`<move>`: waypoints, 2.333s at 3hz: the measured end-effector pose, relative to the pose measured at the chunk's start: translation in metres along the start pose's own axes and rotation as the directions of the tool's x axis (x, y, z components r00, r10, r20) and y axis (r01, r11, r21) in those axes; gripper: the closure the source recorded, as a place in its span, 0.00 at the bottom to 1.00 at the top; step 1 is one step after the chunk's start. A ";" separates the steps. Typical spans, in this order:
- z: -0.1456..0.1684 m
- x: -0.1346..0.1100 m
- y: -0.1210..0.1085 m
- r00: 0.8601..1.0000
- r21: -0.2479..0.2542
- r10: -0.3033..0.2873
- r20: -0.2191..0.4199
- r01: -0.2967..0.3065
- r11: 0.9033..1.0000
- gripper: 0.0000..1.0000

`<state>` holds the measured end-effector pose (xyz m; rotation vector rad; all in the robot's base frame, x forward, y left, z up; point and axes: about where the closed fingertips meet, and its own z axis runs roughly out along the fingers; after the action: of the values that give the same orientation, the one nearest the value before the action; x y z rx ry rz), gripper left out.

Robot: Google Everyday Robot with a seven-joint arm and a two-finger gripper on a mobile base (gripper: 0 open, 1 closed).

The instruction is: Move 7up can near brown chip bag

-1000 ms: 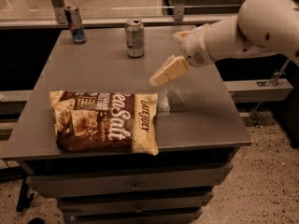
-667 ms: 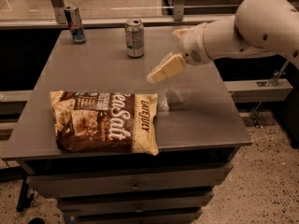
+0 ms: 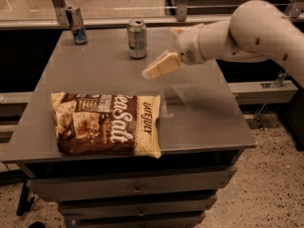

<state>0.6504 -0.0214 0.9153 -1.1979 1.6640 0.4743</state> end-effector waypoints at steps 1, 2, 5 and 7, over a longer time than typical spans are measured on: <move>0.044 -0.001 -0.027 0.994 0.021 0.021 0.110 -0.024 0.999 0.00; 0.087 -0.006 -0.051 0.979 0.026 0.035 0.200 -0.041 0.999 0.00; 0.149 -0.014 -0.083 0.951 0.023 0.066 0.301 -0.077 0.997 0.41; 0.128 -0.015 -0.067 0.949 -0.006 0.109 0.297 -0.112 0.994 0.87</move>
Offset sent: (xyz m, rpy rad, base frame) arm 0.1405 0.0706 -0.0277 0.3011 -0.1164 0.0025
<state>0.7713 0.0541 0.8877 -0.9742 1.4751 0.6801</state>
